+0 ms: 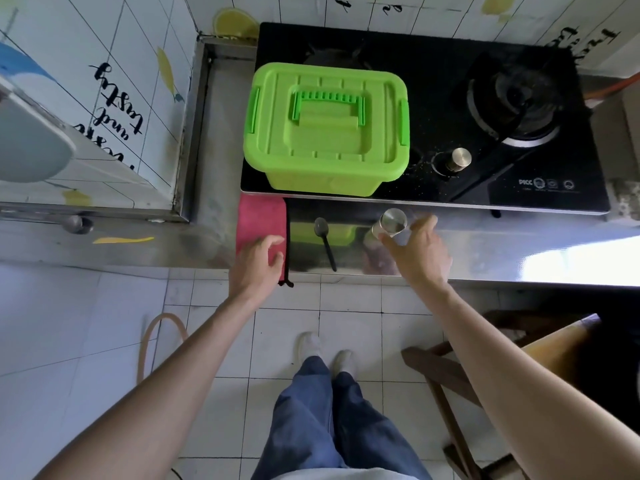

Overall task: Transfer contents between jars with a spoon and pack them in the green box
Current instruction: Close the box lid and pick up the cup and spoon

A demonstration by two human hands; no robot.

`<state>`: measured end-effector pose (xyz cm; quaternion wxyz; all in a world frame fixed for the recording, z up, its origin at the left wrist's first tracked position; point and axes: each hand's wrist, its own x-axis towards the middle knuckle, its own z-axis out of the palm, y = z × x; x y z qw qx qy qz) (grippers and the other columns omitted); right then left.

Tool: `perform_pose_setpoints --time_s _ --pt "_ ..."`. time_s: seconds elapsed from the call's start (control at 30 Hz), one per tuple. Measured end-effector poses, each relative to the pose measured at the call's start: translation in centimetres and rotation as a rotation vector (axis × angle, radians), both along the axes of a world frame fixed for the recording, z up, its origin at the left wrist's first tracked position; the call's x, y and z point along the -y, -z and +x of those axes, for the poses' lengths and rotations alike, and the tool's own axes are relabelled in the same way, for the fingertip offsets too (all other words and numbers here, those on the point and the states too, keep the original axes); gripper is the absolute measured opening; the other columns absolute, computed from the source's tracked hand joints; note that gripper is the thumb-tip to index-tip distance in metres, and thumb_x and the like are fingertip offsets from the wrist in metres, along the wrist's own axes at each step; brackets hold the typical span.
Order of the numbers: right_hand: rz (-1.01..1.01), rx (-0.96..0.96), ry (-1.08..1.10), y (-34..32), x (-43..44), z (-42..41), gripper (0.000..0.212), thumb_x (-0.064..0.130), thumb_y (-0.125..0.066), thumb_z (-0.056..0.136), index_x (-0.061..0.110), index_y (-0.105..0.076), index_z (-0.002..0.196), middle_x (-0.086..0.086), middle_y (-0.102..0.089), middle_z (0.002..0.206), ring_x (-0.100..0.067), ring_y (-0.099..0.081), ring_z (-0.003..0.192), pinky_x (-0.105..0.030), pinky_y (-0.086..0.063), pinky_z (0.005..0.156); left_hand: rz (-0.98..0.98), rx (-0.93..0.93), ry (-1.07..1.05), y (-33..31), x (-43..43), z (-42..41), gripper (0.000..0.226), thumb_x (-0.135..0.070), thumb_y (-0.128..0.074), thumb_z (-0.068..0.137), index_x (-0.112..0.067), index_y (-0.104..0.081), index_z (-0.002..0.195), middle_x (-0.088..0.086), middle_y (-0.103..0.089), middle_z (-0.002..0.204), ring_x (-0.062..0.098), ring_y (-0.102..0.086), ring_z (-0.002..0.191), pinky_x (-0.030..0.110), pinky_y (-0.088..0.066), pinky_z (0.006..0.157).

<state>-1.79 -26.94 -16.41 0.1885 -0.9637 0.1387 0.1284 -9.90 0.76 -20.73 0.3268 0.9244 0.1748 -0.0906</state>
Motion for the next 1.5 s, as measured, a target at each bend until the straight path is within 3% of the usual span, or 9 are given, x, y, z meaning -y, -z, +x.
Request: perform_pose_setpoints --time_s 0.1,0.2,0.4,0.7,0.97,1.23,1.4,1.5 --pt "-0.019 -0.101 -0.101 0.7 -0.3 -2.3 0.037 0.053 -0.061 0.093 0.018 -0.052 0.098 -0.004 -0.066 0.089 -0.035 -0.067 0.089 -0.036 -0.043 0.069 0.114 0.04 0.0 0.1 -0.2 0.6 0.028 -0.015 -0.061 0.099 -0.02 -0.067 0.127 -0.001 -0.062 0.132 0.022 -0.055 0.125 0.039 -0.049 0.096" --pt "0.022 -0.166 -0.274 1.8 -2.0 -3.7 0.028 0.052 -0.057 0.093 0.024 -0.06 0.094 -0.002 -0.073 0.091 -0.03 -0.067 0.08 -0.037 -0.056 0.07 0.211 0.083 0.047 0.6 -0.7 0.9 0.032 -0.014 -0.064 0.097 -0.013 -0.066 0.129 0.005 -0.058 0.138 0.028 -0.053 0.127 0.045 -0.051 0.103" --pt "0.043 -0.172 -0.292 3.6 -6.7 -3.0 0.034 0.049 -0.06 0.096 0.019 -0.059 0.113 -0.005 -0.072 0.1 -0.033 -0.067 0.092 -0.036 -0.044 0.07 0.336 0.023 0.175 2.1 -1.5 2.3 0.052 -0.032 -0.055 0.105 -0.008 -0.049 0.151 0.012 -0.037 0.164 0.036 -0.038 0.147 0.051 -0.041 0.116" --pt "0.053 -0.139 -0.298 6.5 -7.5 -3.1 0.02 0.037 -0.058 0.098 0.019 -0.064 0.101 -0.002 -0.068 0.092 -0.028 -0.056 0.075 -0.033 -0.04 0.066 0.451 -0.001 0.275 6.3 -1.5 3.2 0.08 -0.057 -0.023 0.106 -0.004 -0.015 0.166 0.018 -0.004 0.174 0.031 -0.002 0.162 0.047 -0.008 0.131" --pt "0.207 -0.036 -0.214 6.4 -1.1 -6.4 0.018 0.041 -0.06 0.098 0.024 -0.059 0.092 0.011 -0.063 0.091 -0.016 -0.061 0.075 -0.034 -0.051 0.064 0.513 0.034 0.183 7.1 3.5 4.6 0.099 -0.074 0.001 0.099 0.0 -0.01 0.165 0.021 -0.004 0.173 0.034 -0.002 0.162 0.051 -0.007 0.131" --pt "0.292 -0.066 -0.095 6.0 3.2 -9.3 0.015 0.04 -0.063 0.098 0.026 -0.06 0.091 0.015 -0.067 0.085 -0.012 -0.065 0.07 -0.035 -0.054 0.066 0.524 0.101 0.393 7.9 11.9 5.9 0.103 -0.08 -0.01 0.098 -0.002 -0.016 0.165 0.018 -0.006 0.174 0.031 -0.002 0.162 0.051 -0.01 0.13" --pt "0.275 -0.033 -0.077 5.4 4.2 -10.0 0.014 0.038 -0.065 0.096 0.028 -0.059 0.089 0.02 -0.065 0.078 -0.004 -0.062 0.064 -0.031 -0.05 0.063 0.51 0.114 0.444 8.0 12.8 5.4 0.106 -0.081 0.0 0.096 -0.002 -0.012 0.165 0.017 -0.003 0.175 0.03 0.001 0.162 0.05 -0.009 0.13" --pt "0.327 0.02 -0.039 4.8 4.9 -9.5 0.012 0.034 -0.068 0.094 0.027 -0.06 0.088 0.018 -0.069 0.08 -0.005 -0.065 0.064 -0.036 -0.056 0.066 0.491 0.1 0.438 7.9 13.6 5.0 0.108 -0.082 0.004 0.095 -0.002 -0.01 0.166 0.017 0.0 0.175 0.03 0.003 0.162 0.05 -0.007 0.13"
